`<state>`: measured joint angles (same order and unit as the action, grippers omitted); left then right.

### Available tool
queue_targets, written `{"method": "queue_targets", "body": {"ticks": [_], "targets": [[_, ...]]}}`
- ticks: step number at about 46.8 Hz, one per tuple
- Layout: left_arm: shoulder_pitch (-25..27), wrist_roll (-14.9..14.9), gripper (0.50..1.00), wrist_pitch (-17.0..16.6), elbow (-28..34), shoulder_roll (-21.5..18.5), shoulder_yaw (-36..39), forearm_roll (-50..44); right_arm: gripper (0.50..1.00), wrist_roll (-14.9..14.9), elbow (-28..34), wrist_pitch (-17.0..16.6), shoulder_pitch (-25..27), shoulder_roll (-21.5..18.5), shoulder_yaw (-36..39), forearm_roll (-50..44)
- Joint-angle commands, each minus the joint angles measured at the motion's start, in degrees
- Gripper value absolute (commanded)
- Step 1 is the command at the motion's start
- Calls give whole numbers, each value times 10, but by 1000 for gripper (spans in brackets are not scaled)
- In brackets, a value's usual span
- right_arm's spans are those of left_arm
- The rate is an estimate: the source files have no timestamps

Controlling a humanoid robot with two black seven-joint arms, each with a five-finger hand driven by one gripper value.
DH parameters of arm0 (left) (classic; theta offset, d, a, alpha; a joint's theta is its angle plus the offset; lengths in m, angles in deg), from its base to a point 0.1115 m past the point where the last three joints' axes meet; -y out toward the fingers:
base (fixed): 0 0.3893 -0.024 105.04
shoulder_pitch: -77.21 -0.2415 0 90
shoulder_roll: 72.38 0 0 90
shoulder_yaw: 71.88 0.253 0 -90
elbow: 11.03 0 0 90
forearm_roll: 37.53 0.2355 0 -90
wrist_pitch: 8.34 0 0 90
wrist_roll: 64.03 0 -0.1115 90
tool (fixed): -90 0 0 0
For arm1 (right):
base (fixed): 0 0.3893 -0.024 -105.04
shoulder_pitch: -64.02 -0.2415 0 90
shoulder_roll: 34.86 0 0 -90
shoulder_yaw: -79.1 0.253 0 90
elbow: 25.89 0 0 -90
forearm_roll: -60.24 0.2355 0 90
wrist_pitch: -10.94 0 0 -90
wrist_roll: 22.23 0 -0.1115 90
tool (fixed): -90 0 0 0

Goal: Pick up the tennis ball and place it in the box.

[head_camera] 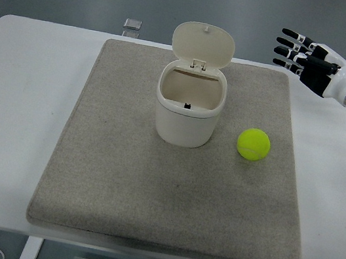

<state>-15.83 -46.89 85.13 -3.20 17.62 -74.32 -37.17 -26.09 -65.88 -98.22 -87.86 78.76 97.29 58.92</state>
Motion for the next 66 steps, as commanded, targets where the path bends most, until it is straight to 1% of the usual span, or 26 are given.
{"method": "queue_targets", "body": {"ticks": [1,14,32,43,57,60,66], "targets": [[0,0,992,-3,0,0,1,0,926,0,0,0,1,-2,0,0],[0,0,992,-4,0,0,2,0,926,0,0,0,1,-3,-1,-4],[1,0,992,-4,-4,0,1,0,926,-1,-4,-11,1,4,-3,-10],[1,0,992,-4,-4,0,1,0,926,-1,-3,-43,2,20,-4,-17],[1,0,990,-4,-3,0,1,0,926,-1,-3,-55,4,34,-8,-54],[1,0,992,-4,-3,0,1,0,926,-2,-3,-61,4,41,-9,-69],[1,0,992,-4,-4,0,1,0,926,-4,-3,-87,4,48,-8,-119]]}}
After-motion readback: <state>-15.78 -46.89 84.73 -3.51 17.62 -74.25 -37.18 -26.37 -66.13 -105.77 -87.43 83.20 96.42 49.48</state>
